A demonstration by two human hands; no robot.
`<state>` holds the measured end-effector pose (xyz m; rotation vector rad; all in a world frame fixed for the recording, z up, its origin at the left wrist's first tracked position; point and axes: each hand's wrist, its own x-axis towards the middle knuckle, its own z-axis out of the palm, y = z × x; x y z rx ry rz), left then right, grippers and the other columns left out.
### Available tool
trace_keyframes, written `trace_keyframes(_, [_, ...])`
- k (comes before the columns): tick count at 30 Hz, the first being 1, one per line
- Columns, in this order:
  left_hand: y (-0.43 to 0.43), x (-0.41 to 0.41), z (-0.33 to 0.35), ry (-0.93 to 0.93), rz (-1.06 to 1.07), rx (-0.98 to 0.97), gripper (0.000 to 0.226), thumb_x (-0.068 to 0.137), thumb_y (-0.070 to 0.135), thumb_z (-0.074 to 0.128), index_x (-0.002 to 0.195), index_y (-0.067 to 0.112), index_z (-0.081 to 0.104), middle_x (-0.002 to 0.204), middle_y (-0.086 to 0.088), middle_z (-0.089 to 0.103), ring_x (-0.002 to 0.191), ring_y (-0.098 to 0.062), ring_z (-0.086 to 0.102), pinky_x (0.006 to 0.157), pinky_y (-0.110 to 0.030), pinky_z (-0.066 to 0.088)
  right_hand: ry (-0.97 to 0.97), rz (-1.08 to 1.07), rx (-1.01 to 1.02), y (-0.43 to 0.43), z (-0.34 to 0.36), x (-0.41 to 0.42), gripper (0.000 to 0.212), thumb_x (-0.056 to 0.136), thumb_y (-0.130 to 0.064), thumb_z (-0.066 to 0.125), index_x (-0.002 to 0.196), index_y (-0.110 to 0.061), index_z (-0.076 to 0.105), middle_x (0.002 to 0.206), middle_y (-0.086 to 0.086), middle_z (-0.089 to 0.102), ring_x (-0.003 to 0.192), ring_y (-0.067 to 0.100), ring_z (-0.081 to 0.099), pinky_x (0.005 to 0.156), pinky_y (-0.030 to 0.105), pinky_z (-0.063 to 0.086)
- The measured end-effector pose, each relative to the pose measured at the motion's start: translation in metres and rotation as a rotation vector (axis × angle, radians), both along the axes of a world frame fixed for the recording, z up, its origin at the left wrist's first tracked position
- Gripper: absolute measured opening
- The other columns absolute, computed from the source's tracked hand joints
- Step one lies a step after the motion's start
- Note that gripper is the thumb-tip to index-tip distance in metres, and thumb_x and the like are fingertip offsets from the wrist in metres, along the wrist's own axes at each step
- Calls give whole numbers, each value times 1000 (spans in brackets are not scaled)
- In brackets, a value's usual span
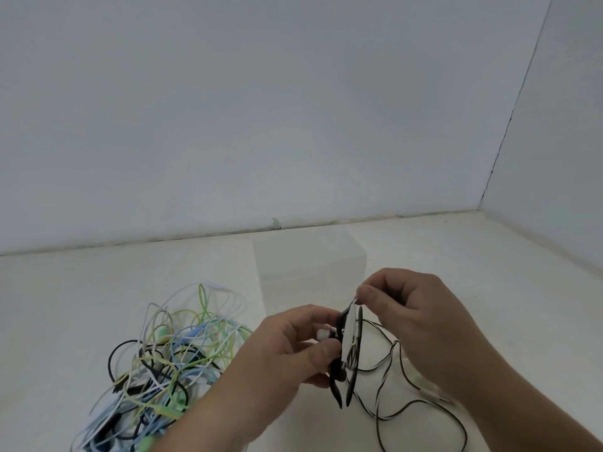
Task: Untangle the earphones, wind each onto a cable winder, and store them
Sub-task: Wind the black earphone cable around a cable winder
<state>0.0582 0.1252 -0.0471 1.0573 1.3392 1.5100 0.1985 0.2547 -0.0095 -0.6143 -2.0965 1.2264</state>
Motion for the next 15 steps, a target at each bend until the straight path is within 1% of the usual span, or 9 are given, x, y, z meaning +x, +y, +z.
trace_keyframes(2, [0, 1, 0, -66, -16, 17, 33, 71, 28, 78, 103, 18, 75, 85, -4, 70, 67, -17, 64, 67, -36, 56, -23, 14, -31, 2, -3, -2, 25, 93, -26, 64, 71, -17, 69, 48, -10, 40, 46, 6, 32, 47, 15, 30])
trace_keyframes(4, [1, 2, 0, -125, -14, 25, 32, 75, 22, 78, 105, 13, 74, 89, -12, 68, 72, -24, 62, 67, -37, 57, -35, 31, -53, 3, -6, -3, 26, 95, -28, 61, 72, -17, 68, 49, -6, 38, 48, 11, 30, 47, 19, 29])
trace_keyframes(6, [1, 3, -1, -167, -13, 32, 29, 78, 18, 75, 106, 10, 73, 91, -16, 67, 75, -27, 60, 68, -37, 57, -35, 43, -83, 4, -8, -4, 27, 96, -28, 58, 73, -17, 67, 50, -3, 36, 49, 14, 29, 48, 23, 28])
trace_keyframes(10, [2, 2, -3, -201, -28, 48, 35, 75, 22, 77, 107, 9, 72, 94, -17, 68, 77, -24, 63, 68, -37, 57, -25, 70, -127, 3, -9, -6, 27, 98, -28, 56, 75, -18, 65, 58, 4, 37, 56, 19, 30, 52, 32, 27])
trace_keyframes(15, [3, 3, -3, -259, -23, 95, 39, 74, 20, 77, 108, 5, 71, 89, -16, 68, 72, -21, 65, 65, -33, 56, -55, 122, -132, 1, -11, -7, 30, 100, -29, 53, 74, -19, 64, 61, 3, 39, 57, 20, 31, 51, 31, 27])
